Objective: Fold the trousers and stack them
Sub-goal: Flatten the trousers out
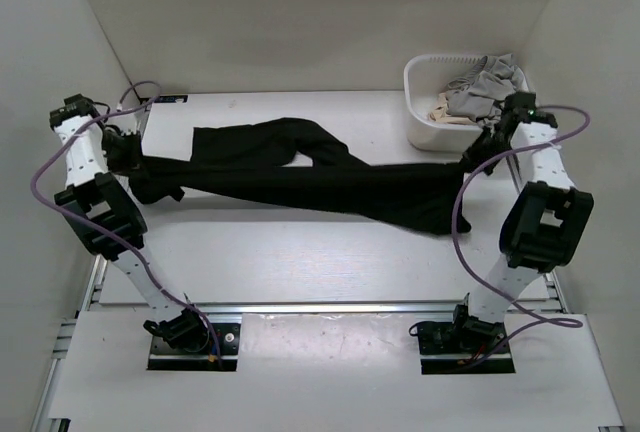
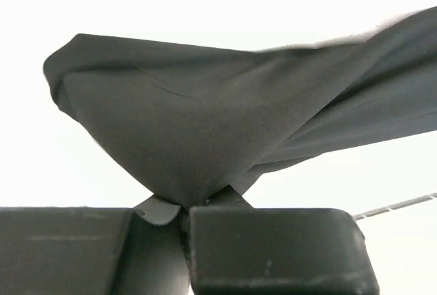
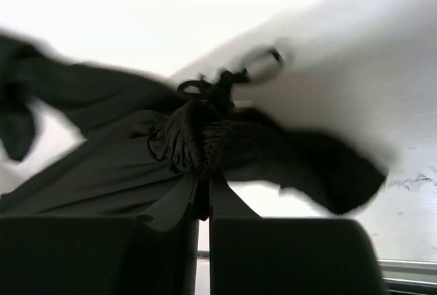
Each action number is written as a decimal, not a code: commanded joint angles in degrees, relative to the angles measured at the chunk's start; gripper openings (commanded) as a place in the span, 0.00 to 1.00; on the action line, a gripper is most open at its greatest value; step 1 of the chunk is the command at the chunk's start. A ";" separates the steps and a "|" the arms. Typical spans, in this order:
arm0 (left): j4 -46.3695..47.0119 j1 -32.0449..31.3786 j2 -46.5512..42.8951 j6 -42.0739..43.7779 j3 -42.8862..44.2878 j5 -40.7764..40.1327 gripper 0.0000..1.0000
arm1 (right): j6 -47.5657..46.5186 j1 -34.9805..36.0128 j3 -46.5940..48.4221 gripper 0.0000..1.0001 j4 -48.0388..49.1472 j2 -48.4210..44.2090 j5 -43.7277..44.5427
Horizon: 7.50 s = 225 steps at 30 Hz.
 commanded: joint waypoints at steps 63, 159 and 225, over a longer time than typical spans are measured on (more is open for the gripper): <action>3.42 -8.92 8.55 0.15 3.38 -6.03 0.66 | -4.88 -21.23 -33.68 0.00 3.46 -21.95 5.78; 8.80 -0.04 0.19 0.22 -6.39 -18.86 0.14 | -5.68 -26.49 -25.06 0.00 -1.47 -20.37 8.34; 21.02 -23.85 25.84 0.58 10.73 -17.46 0.18 | -2.51 -6.47 1.56 0.60 7.05 13.64 16.16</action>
